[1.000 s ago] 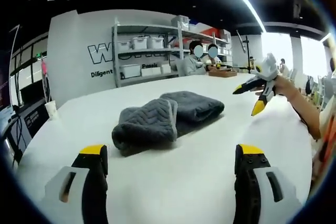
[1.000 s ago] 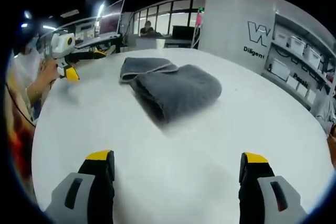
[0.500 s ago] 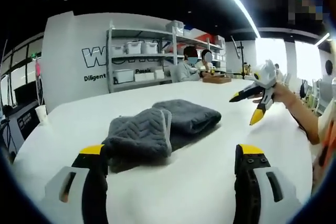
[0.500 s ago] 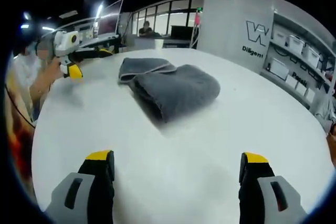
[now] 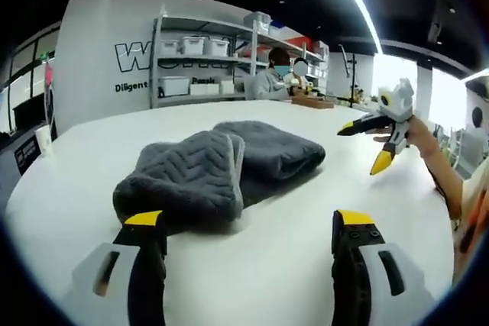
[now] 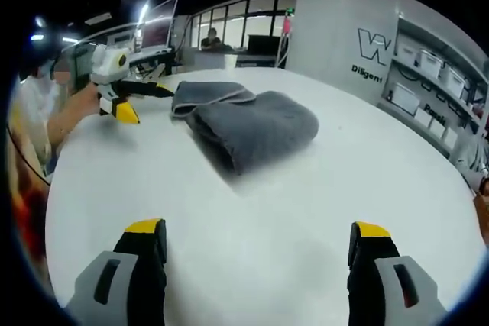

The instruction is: Open the folded towel by lifting each exposed corner and separating the folded layers until the towel lies flat within the target outline without major curled edges

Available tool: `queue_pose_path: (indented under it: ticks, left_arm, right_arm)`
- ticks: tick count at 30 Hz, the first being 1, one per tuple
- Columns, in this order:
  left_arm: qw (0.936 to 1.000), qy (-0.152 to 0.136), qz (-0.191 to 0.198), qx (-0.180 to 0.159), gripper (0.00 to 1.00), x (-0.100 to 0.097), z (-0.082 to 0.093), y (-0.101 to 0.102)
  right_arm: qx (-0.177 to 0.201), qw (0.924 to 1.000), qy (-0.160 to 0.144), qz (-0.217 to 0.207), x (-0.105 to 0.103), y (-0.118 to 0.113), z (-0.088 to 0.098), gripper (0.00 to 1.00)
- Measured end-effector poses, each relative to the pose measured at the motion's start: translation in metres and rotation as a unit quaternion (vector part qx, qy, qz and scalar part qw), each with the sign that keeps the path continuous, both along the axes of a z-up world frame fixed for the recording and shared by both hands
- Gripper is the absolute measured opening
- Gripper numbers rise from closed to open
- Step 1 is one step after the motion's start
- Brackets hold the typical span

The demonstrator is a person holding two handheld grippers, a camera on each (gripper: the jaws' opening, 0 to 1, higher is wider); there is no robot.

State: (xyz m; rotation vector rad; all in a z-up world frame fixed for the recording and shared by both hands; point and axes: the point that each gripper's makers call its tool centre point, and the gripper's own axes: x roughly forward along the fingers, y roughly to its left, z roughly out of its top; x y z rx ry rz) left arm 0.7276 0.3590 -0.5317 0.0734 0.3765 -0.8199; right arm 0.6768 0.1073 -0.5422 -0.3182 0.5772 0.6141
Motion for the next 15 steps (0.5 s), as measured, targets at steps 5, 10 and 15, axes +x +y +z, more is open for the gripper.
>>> queue_pose_path:
  ticks: [5, 10, 15]
  left_arm:
    - [0.9999, 0.004, 0.006, -0.01, 0.69, 0.005, -0.002, -0.005]
    - [0.9997, -0.006, 0.02, 0.014, 0.53, 0.015, -0.007, -0.004]
    - [0.9994, 0.005, 0.032, 0.008, 0.4, 0.021, -0.011, -0.003]
  right_arm:
    - [0.0, 1.0, -0.003, -0.001, 0.0, -0.001, 0.001, 0.99]
    - [-0.001, 1.0, -0.003, -0.001, 0.0, -0.001, 0.002, 0.99]
    - [-0.002, 1.0, -0.003, -0.001, -0.001, -0.001, 0.002, 0.99]
